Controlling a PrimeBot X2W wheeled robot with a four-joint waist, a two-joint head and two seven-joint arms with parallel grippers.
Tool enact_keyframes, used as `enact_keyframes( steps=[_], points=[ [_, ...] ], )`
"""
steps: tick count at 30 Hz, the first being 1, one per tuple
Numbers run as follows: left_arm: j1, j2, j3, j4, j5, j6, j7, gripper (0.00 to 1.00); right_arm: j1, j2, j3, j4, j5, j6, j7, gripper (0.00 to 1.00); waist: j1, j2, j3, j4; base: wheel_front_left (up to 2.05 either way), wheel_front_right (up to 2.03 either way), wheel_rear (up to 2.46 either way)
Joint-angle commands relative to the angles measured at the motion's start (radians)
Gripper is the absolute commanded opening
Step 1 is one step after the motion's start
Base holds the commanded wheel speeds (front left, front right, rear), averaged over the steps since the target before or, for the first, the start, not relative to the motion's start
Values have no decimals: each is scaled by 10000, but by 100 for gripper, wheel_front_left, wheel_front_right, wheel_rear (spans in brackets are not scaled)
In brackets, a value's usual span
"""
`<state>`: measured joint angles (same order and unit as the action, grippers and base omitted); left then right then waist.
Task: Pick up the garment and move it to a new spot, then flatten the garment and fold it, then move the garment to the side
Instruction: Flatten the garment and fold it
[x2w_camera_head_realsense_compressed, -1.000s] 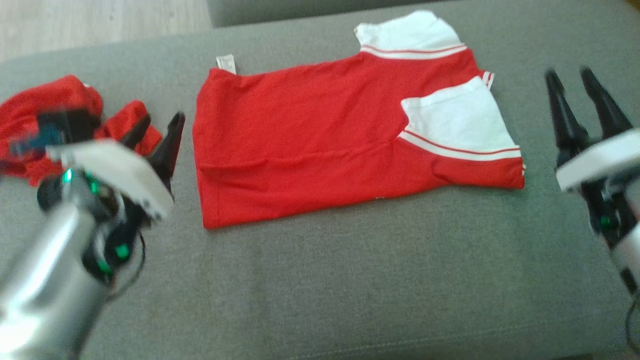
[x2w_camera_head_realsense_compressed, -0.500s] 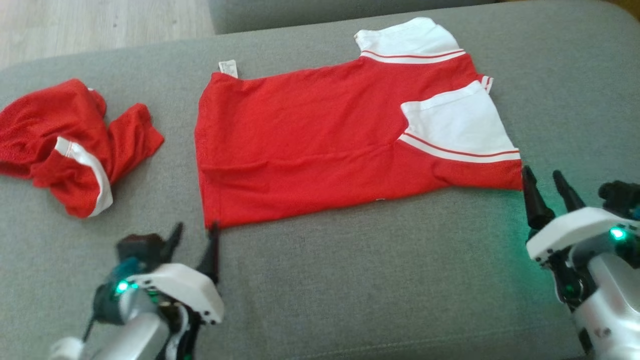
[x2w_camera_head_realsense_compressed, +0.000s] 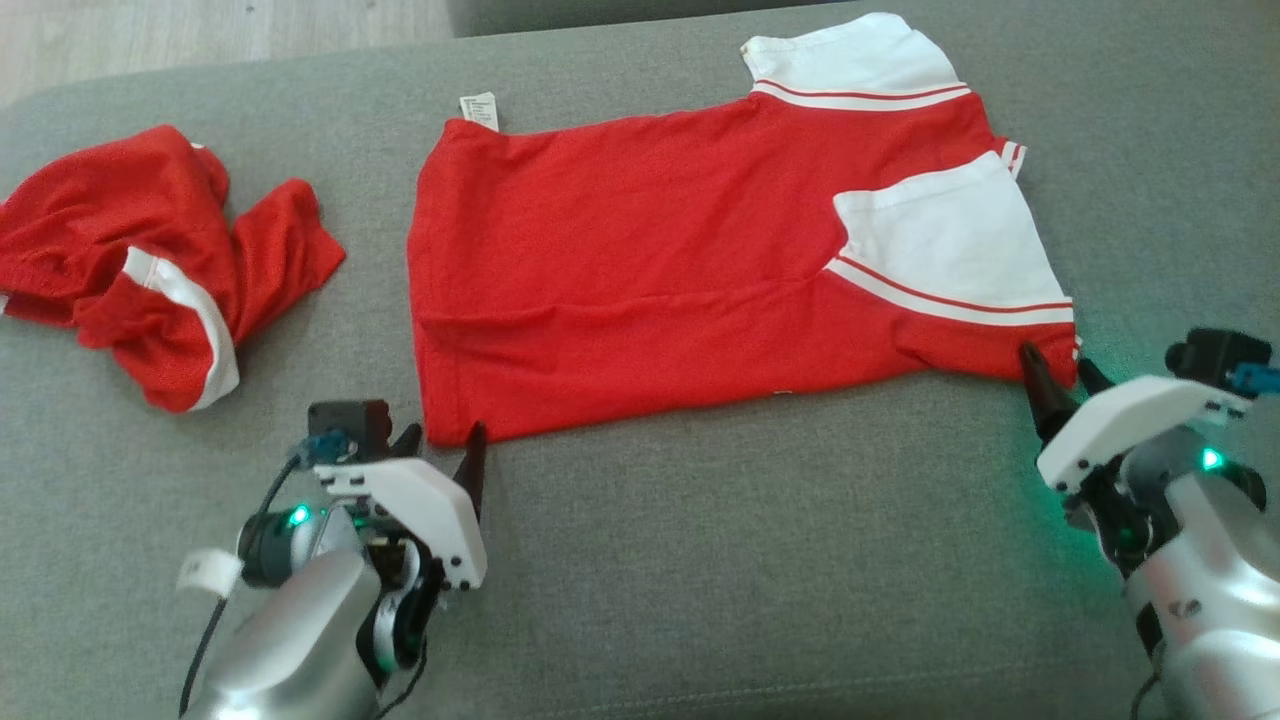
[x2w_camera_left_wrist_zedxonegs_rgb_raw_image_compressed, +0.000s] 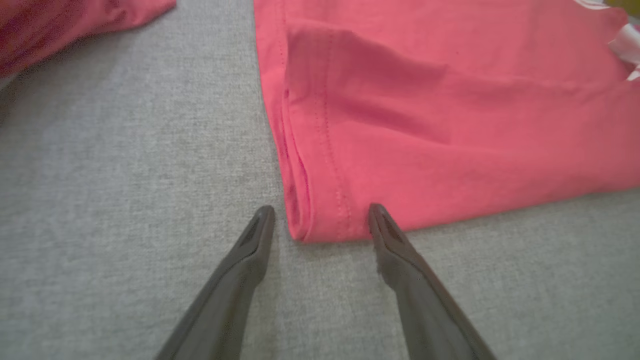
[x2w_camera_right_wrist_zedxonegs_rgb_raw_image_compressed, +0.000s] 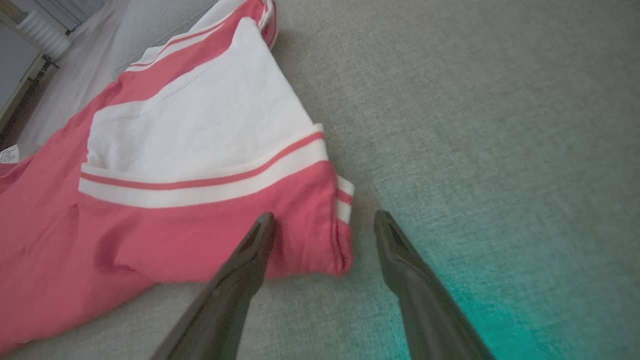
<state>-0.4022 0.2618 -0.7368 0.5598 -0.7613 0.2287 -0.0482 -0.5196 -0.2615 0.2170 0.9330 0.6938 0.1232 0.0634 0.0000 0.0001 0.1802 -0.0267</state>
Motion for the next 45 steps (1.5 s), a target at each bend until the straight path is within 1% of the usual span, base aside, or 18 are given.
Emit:
enact_keyframes(
  steps=[1,8,9,10,11,12,13,14,15,18,22,27,32,34,35,40,42,45],
  points=[
    [-534,125,269,-50,-84,24,191,100,-339,22,179,-161,9,75,97,100,0,-1,23,-27,0,0,0],
    [-756,142,175,-76,-282,163,1121,100,-673,84,311,68,65,75,370,100,0,-1,198,-69,0,0,0],
    [-789,172,143,-70,-293,198,1300,81,-729,94,345,159,77,75,519,100,0,-1,216,-69,0,0,0],
    [-821,201,114,-65,-309,226,1471,49,-783,104,382,228,92,75,638,100,0,-1,230,-66,0,0,0],
    [-849,225,97,-85,-319,248,1586,30,-828,119,414,274,116,75,723,96,0,-1,238,-62,0,0,0],
    [-869,248,86,-125,-323,275,1666,2,-864,136,454,293,133,75,769,76,0,-1,236,-57,0,0,0],
    [-878,270,61,-178,-315,301,1735,0,-887,152,515,264,144,75,770,48,0,-1,226,-51,0,0,0],
    [-875,286,58,-267,-314,320,1749,0,-894,152,556,221,154,75,699,23,0,-1,207,-47,0,0,0],
    [-857,310,65,-359,-312,347,1736,0,-894,132,594,178,145,75,587,0,0,-1,173,-44,0,0,0],
    [-705,477,133,-701,-334,413,1651,0,-818,20,665,33,169,75,238,0,0,-1,-20,-28,0,0,0],
    [-244,983,221,-1406,-508,377,1820,0,-525,-319,864,-201,177,75,167,0,0,-1,-382,-12,0,0,0],
    [540,1892,241,-2779,-756,395,2406,0,244,-793,1426,-870,267,75,907,0,0,-1,-722,-2,0,0,0],
    [1320,2786,226,-3988,-954,592,3038,0,1305,-1460,1729,-1919,343,75,1628,0,0,-1,-900,1,0,0,0],
    [1662,3043,223,-4392,-1051,732,3232,0,1750,-1726,1696,-2411,299,75,1885,0,0,-1,-932,-32,0,0,0],
    [1662,3043,223,-4392,-1051,732,3232,0,1750,-1726,1696,-2411,299,75,1885,0,0,-1,-932,-32,0,0,0],
    [2485,3573,171,-5357,-1233,1151,3644,0,2992,-2230,1287,-3842,137,75,2759,0,0,-1,-893,-110,0,0,0],
    [2739,3732,154,-5725,-1274,1320,3762,0,3519,-2326,1012,-4440,-6,75,3209,0,0,-1,-879,-137,0,0,0],
    [3037,3879,177,-6190,-1386,1534,3892,0,4273,-2301,403,-5338,-229,75,3843,0,0,-1,-878,-169,0,0,0]
  ],
)
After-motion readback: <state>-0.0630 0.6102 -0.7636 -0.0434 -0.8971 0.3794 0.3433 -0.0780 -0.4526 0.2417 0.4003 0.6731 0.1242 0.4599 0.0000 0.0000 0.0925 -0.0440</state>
